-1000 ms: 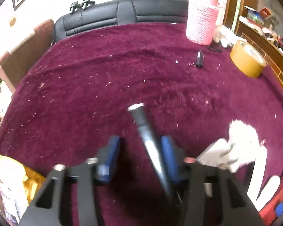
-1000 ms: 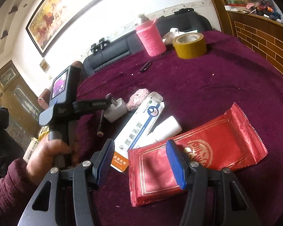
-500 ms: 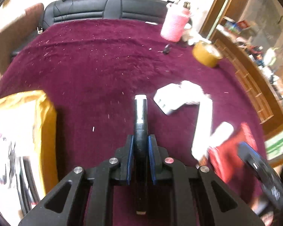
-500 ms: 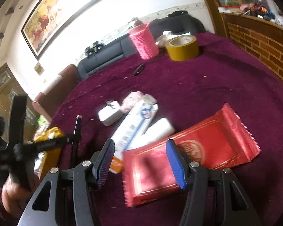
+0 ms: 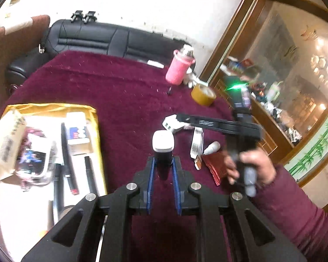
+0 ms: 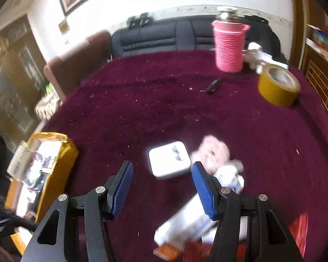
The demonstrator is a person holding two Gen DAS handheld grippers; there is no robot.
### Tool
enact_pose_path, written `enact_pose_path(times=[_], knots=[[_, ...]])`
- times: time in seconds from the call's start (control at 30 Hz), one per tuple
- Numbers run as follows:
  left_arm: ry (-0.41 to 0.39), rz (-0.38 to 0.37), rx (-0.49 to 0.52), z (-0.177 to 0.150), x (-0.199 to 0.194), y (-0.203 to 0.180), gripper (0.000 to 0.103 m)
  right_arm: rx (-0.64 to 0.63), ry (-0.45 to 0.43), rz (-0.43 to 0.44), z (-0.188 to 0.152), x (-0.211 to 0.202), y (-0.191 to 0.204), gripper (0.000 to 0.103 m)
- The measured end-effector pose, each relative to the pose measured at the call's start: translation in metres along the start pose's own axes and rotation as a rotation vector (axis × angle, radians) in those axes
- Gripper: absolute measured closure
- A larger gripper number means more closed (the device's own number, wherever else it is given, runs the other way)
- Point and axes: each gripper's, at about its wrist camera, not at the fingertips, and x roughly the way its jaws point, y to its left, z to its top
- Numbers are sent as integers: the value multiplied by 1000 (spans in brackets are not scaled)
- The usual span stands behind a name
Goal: Organize objects
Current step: 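Lift the marker with the left tool while the right tool grasps the white charger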
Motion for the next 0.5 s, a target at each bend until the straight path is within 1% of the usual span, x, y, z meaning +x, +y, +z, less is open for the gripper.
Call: enact_pose_path(times=[0.1,0.2,0.23,0.3,0.37,0.43,0.5], knots=[[-31,-13,-26,-1,-20,16,88,-44,50,-15,8,23,7,42],[-59,-13,-40,-3,-39,31,88,-107,100,-65,10,44,13,41],[-68,-7,-44,-4,-46,36,88,-136,91,-104,10,47,16,41],[-80,-2,-54,-7,-56,46,88,-148,92,-138,12,52,15,43],[-91,12,-66,-11,-68,56,88,-132,93,-153,15,53,12,48],[-103,24,-83,-15,-80,67,88,-151,100,-170,18,58,11,47],[-110,59,-96,-20,-91,74,88,-142,100,-177,22,60,10,47]])
